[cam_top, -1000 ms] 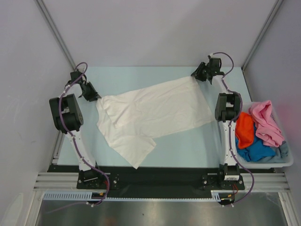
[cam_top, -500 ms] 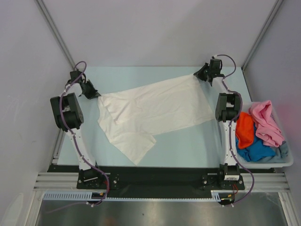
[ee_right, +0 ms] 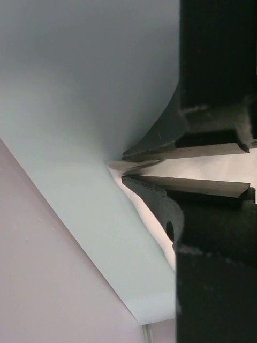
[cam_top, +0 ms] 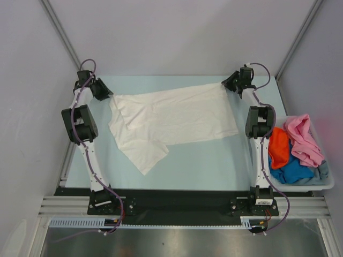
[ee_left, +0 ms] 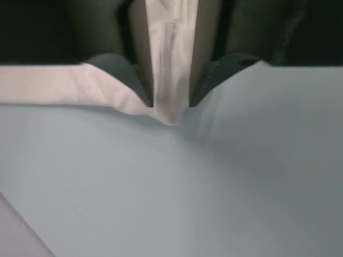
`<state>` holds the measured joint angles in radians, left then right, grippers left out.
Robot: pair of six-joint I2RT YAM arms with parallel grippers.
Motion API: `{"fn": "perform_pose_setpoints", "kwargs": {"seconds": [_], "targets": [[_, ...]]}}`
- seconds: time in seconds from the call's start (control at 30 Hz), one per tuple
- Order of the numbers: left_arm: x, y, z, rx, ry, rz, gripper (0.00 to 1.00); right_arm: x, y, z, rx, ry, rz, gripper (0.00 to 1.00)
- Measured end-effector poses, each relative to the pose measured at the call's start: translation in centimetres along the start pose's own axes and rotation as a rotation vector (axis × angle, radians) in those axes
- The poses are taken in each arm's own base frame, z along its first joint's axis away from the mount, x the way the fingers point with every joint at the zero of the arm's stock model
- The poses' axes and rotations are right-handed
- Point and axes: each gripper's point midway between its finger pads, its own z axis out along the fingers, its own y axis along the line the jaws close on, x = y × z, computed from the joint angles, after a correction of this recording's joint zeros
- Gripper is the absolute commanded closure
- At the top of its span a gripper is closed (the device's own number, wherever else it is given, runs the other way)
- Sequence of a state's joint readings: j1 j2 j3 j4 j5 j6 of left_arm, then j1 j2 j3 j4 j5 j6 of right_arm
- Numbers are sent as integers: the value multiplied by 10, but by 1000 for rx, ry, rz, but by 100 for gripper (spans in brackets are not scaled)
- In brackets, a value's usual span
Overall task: Fold and stack the t-shirts
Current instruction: Fold the tshirt
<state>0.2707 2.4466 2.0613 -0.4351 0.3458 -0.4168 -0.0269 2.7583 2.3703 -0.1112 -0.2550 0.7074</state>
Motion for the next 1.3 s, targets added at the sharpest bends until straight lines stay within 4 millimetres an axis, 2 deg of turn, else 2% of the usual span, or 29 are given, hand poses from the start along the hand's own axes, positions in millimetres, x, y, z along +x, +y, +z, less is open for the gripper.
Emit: {"fn": "perform_pose_setpoints", "kwargs": {"seconds": [0.03, 0.1, 0.13, 0.27, 0.3, 0.37, 0.47, 0.57, 0.67, 0.7, 0.8, 0.87, 0.9, 0.97, 1.03, 1.1, 1.17, 1.2, 1.3], "targets": [[-4, 1, 0, -7, -10, 9, 53, -1, 1, 0, -4, -4, 2, 67], [-8, 5, -2, -33, -20, 9, 41, -6, 5, -1, -10, -14, -2, 59], [-10, 7, -3, -47, -24, 11, 39, -8, 7, -1, -12, -18, -5, 47], [-9, 19, -8, -110, -17, 16, 33, -14, 8, -8, 8, -14, -30, 31], [-7, 22, -12, -130, -14, 19, 28, -14, 6, -12, 29, -5, -41, 29], [0, 28, -24, -184, 1, 26, 27, -15, 3, -26, 91, 21, -62, 28], [15, 32, -56, -265, 21, 34, 29, -22, 4, -57, 196, 55, -87, 28], [40, 26, -109, -335, 20, 38, 34, -30, 16, -103, 287, 69, -117, 27], [65, 6, -166, -355, -3, 48, 35, -34, 41, -161, 354, 53, -170, 29], [72, -3, -179, -350, -10, 57, 35, -31, 51, -174, 359, 53, -184, 31], [106, -40, -213, -304, -28, 105, 36, -7, 90, -213, 336, 78, -236, 35], [142, -56, -225, -267, -6, 119, 37, 20, 100, -231, 328, 127, -262, 38], [165, -60, -231, -254, 20, 114, 37, 42, 101, -240, 324, 166, -277, 40], [208, -55, -241, -262, 78, 83, 39, 88, 90, -257, 338, 269, -305, 41], [239, -40, -250, -294, 112, 47, 41, 127, 72, -270, 363, 353, -332, 46], [259, -27, -256, -329, 135, 25, 41, 168, 45, -287, 405, 454, -350, 50], [271, -22, -258, -342, 149, 4, 42, 189, 22, -299, 445, 515, -352, 54], [275, -19, -258, -349, 154, -7, 43, 196, 10, -305, 467, 537, -350, 66], [283, -14, -253, -363, 169, -30, 46, 204, -13, -319, 504, 562, -332, 81]]}}
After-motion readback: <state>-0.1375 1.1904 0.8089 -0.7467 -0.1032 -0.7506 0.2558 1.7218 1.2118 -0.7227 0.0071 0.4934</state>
